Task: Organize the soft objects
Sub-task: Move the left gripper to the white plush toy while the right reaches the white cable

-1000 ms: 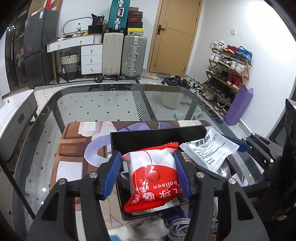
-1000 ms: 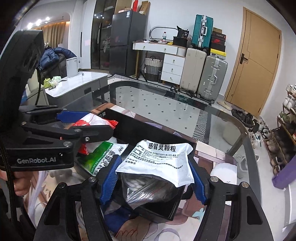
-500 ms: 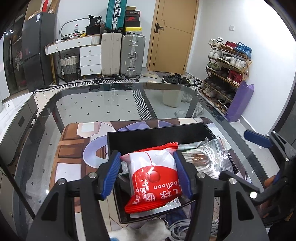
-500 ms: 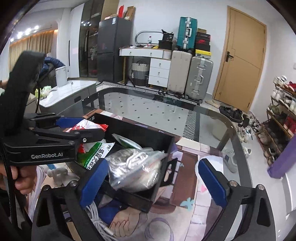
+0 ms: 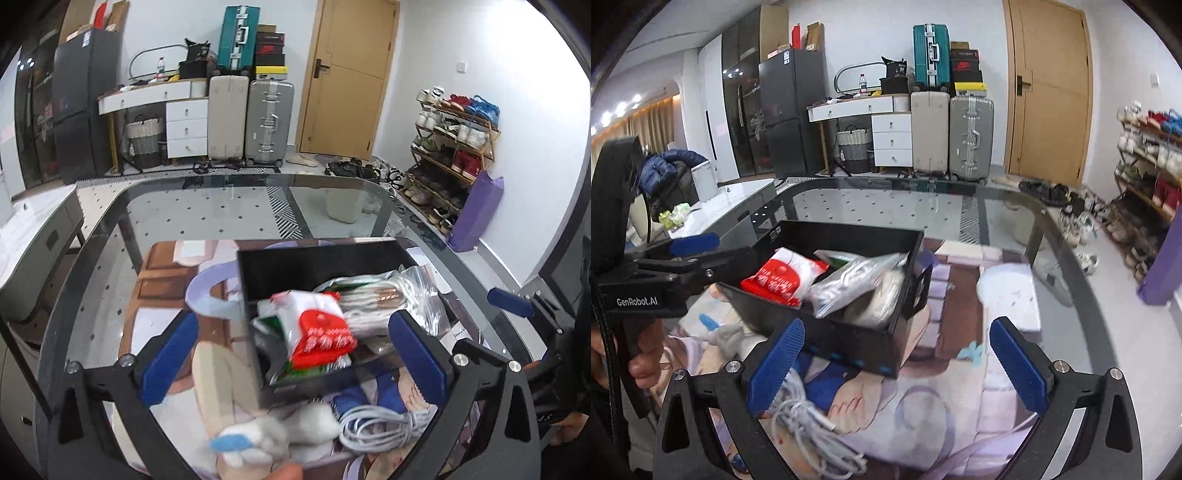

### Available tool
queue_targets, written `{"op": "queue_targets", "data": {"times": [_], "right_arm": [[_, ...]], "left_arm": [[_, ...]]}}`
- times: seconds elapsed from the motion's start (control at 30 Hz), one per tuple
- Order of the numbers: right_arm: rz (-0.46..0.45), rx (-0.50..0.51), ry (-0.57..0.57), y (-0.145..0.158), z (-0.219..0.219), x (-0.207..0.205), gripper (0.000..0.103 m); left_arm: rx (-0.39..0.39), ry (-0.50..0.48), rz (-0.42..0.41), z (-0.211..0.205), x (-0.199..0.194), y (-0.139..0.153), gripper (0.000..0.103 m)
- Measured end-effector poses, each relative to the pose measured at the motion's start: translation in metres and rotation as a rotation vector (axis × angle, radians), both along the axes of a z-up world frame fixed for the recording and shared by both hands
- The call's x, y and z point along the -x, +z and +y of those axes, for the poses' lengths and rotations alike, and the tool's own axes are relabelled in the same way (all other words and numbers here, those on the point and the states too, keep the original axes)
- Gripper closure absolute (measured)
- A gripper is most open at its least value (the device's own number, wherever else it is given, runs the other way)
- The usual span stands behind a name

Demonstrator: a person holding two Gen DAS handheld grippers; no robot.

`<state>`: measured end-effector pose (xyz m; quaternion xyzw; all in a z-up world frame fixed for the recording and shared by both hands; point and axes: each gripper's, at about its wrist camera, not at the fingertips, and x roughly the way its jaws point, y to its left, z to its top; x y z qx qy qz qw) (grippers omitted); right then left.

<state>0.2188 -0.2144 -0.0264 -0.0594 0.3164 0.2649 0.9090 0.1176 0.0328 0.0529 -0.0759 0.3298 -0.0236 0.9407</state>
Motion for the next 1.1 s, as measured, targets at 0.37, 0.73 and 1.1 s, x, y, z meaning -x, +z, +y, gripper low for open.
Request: {"op": "queue_targets", "data": {"times": [0.37, 0.73, 1.1], "right_arm": [[0.090, -0.033, -0.009, -0.018, 0.001, 0.026, 0.001], [0.196, -0.032, -0.025, -0.041, 0.005, 0.044, 0.001], [0.219, 0.060, -0.037, -0.062, 0.017, 0.042, 0.001]], "left_arm": [[-0.047, 0.043, 0.034, 0.008, 0.030, -0.018, 0.000], [-0.031, 0.045, 0.081, 0.004, 0.039, -0.039, 0.000], [-0.036, 0.039, 0.107, 0.003, 0.043, -0.049, 0.000]]}}
